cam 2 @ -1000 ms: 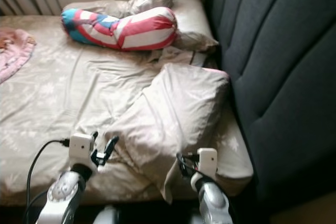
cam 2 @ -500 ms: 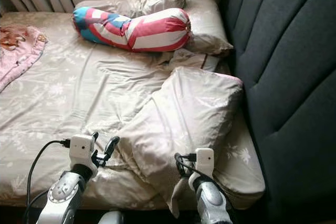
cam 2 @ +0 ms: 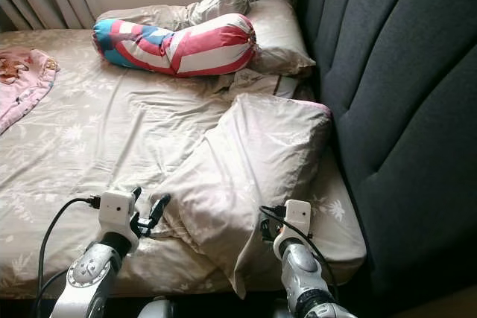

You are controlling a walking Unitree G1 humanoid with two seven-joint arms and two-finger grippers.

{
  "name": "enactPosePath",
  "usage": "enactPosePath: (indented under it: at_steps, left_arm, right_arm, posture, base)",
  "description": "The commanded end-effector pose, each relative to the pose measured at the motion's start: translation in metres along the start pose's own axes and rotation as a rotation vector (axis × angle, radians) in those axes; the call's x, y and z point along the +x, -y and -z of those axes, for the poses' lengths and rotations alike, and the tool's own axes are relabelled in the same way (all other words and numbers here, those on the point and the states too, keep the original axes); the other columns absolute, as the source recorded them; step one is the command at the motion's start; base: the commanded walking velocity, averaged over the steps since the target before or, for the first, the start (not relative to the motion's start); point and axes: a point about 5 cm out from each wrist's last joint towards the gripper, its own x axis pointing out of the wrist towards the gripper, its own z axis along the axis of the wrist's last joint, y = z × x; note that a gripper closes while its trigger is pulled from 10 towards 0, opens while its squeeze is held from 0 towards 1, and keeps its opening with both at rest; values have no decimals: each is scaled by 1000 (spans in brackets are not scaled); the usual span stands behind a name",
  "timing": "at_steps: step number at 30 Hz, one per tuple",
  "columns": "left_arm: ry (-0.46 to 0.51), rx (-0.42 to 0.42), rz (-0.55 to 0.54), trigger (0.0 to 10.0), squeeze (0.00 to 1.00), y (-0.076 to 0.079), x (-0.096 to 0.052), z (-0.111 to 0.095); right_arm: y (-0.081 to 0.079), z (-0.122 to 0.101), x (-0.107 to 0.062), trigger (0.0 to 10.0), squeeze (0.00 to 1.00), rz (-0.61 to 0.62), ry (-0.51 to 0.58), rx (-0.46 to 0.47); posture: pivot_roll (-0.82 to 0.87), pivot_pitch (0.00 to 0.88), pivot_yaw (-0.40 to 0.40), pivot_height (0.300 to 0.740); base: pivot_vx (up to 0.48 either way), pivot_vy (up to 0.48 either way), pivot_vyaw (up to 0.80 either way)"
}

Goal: Clean up the room

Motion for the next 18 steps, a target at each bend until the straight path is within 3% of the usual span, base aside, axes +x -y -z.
enactPosePath:
  at_steps: [1,13,18]
  left_arm:
    - [3,13,1,10000,0,-4,-2,-5]
    - [50,37,5,10000,0,-12,-6,-29]
    - [61,12,-5,10000,0,-13,-12,-39]
  right_arm:
    - [-1,1,1,10000,0,13,-28,64]
    - [-15,-18,6,10000,0,-72,33,150]
    - [-18,-14,6,10000,0,-64,-4,92]
  posture:
    - [15,152,16,661]
    - [54,201,37,661]
    - [67,228,42,661]
  base:
    - [0,0,0]
    - [0,0,0]
    - [0,0,0]
